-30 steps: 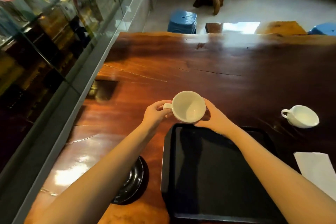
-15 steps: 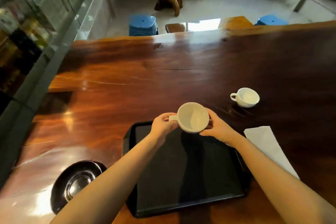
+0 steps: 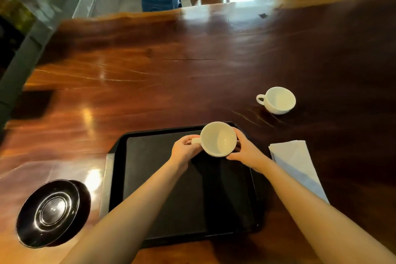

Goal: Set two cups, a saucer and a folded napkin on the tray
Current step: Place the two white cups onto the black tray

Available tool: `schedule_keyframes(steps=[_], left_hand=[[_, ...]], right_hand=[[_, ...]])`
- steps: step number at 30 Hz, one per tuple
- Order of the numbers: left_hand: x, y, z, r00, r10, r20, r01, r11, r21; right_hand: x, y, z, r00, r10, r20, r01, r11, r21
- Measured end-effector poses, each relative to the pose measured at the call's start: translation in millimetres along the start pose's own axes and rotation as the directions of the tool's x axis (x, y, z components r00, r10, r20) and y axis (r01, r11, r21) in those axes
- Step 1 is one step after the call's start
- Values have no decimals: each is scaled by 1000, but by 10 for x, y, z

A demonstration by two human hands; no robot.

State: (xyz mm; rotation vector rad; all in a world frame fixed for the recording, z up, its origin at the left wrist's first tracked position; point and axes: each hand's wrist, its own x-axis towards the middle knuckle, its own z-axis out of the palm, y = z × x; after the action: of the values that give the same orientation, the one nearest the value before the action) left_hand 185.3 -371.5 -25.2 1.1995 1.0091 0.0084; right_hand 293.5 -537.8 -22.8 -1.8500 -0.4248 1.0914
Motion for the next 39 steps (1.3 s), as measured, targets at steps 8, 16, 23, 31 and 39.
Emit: schedule_keyframes(steps=[8,16,23,31,39], left_hand=[[-28,-19,43,999,-40,-15,39,995,-93],[-206,-98,-45,995,10,-102,6,988,154],[-59,540,124,930,349,-118,-243,822,515],[371,1042,1200,961,93,259,-249,697,673],[885,1095,1890,966,-17,260,-189,639,745]], right_hand=[[109,1,-36,998,-12,-62,6,996,-86],[112,-91,-204,998,52,-45,-57,990,-125],[35,-85,-933,982,171,-76,-182,966,-183],[45,105,-1742,914,326,-241,-369,915,-162],[392,224,-2006,930,186,-317,-215,975,-58]])
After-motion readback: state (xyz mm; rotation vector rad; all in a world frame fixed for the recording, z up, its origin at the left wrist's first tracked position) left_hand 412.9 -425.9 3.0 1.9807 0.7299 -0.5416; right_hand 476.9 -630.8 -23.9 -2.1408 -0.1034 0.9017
